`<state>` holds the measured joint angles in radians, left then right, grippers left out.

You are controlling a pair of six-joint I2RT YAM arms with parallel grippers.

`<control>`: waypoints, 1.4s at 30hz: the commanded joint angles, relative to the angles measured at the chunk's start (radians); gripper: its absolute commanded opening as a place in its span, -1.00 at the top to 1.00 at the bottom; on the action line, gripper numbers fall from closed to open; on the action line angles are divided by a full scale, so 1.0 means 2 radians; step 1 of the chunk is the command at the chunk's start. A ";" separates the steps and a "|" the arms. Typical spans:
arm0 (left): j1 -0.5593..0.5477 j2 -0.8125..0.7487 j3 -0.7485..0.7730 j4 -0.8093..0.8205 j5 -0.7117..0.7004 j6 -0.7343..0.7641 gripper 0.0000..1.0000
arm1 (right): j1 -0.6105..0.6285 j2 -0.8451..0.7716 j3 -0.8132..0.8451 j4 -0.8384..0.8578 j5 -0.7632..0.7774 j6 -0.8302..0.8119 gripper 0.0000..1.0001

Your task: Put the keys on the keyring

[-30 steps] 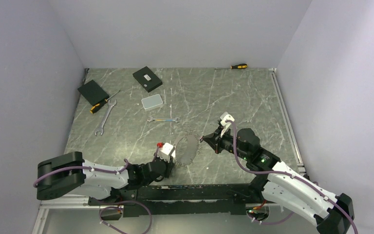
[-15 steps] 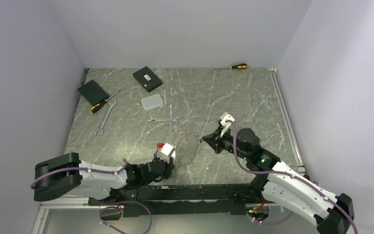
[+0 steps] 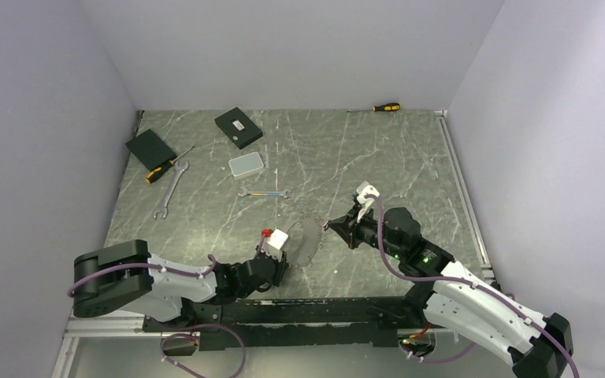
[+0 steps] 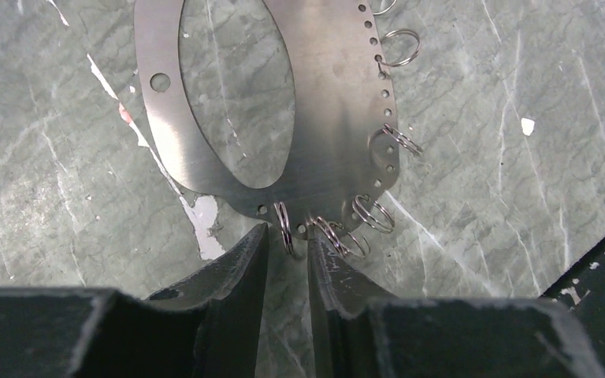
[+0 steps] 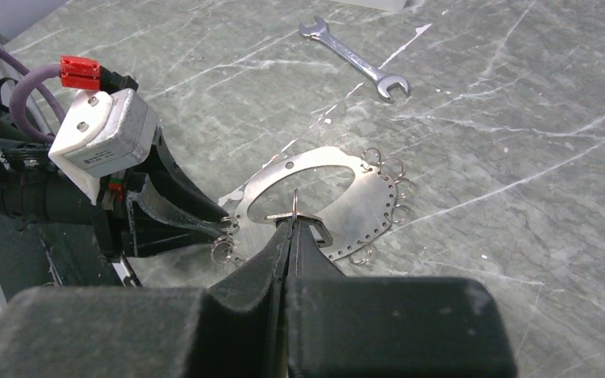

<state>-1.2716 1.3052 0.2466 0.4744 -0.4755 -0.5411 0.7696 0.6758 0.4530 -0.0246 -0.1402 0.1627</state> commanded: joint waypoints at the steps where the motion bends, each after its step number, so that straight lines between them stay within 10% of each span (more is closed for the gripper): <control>1: -0.003 0.019 0.008 -0.015 -0.009 0.006 0.43 | 0.003 -0.010 0.007 0.000 -0.004 0.006 1.00; 28: -0.004 0.015 0.009 -0.032 -0.014 0.012 0.56 | 0.003 -0.014 0.004 0.001 -0.001 0.010 1.00; 34: -0.005 0.019 0.008 -0.022 -0.006 0.020 1.00 | 0.003 -0.013 0.003 0.002 -0.001 0.010 1.00; 42: -0.006 -0.038 -0.008 -0.017 0.009 0.091 1.00 | 0.003 -0.013 0.007 0.002 -0.004 0.006 1.00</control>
<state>-1.2743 1.3048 0.2543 0.4564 -0.4877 -0.4839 0.7696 0.6655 0.4530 -0.0555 -0.1398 0.1688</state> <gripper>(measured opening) 0.011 0.009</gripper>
